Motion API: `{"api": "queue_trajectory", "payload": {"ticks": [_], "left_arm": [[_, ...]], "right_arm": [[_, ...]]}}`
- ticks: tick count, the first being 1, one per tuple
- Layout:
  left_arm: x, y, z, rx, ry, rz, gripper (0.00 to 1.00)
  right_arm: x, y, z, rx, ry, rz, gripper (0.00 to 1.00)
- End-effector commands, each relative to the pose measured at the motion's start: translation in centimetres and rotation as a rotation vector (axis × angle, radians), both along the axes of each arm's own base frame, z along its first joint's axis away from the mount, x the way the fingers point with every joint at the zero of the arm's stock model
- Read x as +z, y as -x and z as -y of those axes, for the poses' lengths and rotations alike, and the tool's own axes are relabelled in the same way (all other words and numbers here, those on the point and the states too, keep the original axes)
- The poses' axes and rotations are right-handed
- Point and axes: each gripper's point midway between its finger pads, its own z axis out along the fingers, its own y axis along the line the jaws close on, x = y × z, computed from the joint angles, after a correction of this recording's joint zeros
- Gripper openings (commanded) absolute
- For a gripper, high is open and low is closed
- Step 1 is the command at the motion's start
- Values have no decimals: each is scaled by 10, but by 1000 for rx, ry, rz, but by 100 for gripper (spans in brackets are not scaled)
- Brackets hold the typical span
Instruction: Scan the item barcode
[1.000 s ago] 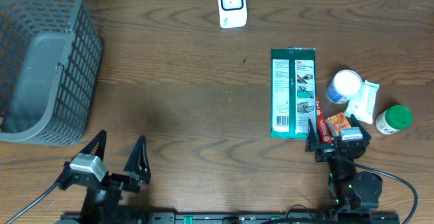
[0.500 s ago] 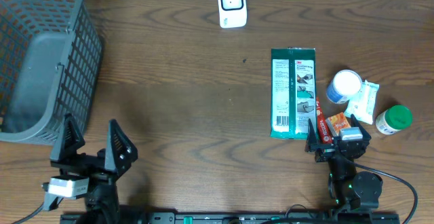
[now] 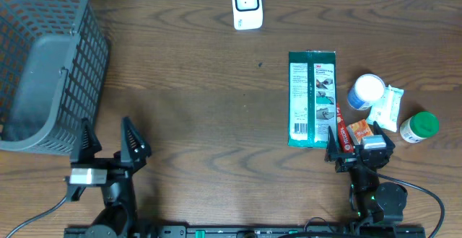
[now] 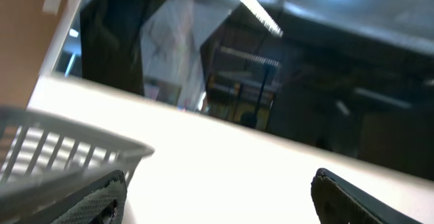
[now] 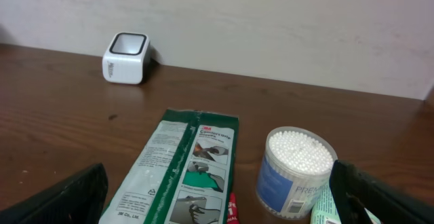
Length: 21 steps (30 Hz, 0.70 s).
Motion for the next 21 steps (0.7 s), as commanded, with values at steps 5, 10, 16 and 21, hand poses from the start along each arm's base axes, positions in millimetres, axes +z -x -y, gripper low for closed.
{"api": "queue_trajectory", "payload": {"ticks": [5,10,16,21], "left_arm": [[-34,-16,0,8,-7,-143,87],[-74,-30,1,9,-23,-314,87],[-107,-35,1,9,-36,-452,87],[-136,-36,2,9,-47,-572,87]], "right_arm": [[0,0,1,-4,10,4,99],[0,0,1,-4,10,3,99],[0,0,1,-4,10,3,99],[0,0,1,-4,10,3,99]]}}
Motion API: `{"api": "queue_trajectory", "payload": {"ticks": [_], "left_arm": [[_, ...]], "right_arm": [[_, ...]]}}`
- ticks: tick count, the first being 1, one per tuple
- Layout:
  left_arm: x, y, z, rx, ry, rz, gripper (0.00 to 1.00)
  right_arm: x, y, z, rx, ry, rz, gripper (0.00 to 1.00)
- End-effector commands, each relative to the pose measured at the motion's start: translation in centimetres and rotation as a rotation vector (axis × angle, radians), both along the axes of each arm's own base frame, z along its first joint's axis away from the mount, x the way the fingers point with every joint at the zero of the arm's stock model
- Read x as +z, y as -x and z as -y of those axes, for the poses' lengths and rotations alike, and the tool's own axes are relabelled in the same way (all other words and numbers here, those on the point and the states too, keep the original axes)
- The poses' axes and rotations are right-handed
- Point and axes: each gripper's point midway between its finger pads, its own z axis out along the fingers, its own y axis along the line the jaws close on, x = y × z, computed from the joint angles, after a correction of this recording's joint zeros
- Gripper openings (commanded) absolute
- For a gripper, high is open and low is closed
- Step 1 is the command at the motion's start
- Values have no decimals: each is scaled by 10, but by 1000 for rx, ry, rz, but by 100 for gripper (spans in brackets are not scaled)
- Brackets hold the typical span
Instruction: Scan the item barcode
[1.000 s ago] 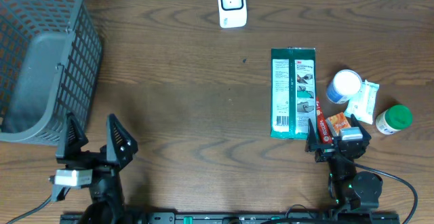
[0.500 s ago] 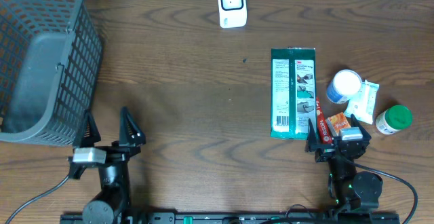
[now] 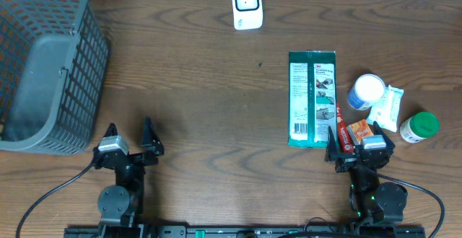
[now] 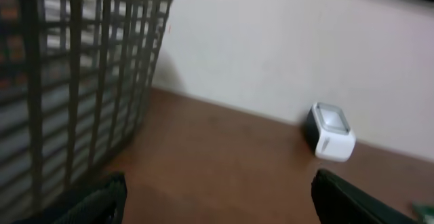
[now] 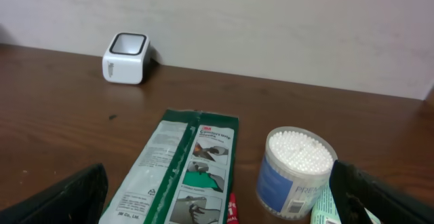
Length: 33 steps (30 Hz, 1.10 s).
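Note:
A white barcode scanner (image 3: 246, 6) stands at the table's far edge, also seen as the scanner (image 5: 126, 58) and the scanner (image 4: 330, 131). A green packet (image 3: 312, 99) lies flat right of centre. Next to it are a cotton-swab tub (image 3: 366, 91), a white sachet (image 3: 386, 107), a green-capped bottle (image 3: 419, 127) and a red-orange pack (image 3: 349, 134). My right gripper (image 3: 359, 150) is open at the packet's near end. My left gripper (image 3: 128, 143) is open low at the near left, holding nothing.
A grey mesh basket (image 3: 43, 61) fills the far left corner, just beyond the left gripper; its wall (image 4: 74, 95) rises at the left of that wrist view. A pale wall (image 5: 271, 27) backs the table.
The left gripper has tipped down from facing the ceiling to facing level across the table toward the scanner, and sits slightly further right. The right arm and the items have not moved.

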Motion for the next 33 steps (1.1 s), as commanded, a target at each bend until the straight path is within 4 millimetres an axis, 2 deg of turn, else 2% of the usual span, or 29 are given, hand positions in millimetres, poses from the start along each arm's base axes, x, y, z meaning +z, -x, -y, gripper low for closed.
{"api": "queue_trajectory", "payload": {"ticks": [1,8,15,20,25,33], "left_arm": [[-11,1,-2,9,-3,-41,87],[-38,3,2,-15,-14,-155,87],[-39,3,12,-73,-67,-157,87],[-39,3,24,-155,-206,-156,87],[-38,3,25,-165,-280,-155,87],[-39,3,25,-166,-282,-156,87]], "right_arm": [[0,0,1,-4,10,4,99],[0,0,1,-4,10,4,99],[0,0,1,-4,10,4,99],[0,0,1,-4,10,4,99],[0,0,1,-4,10,4,99],[0,0,1,-4,10,4,99]]}}
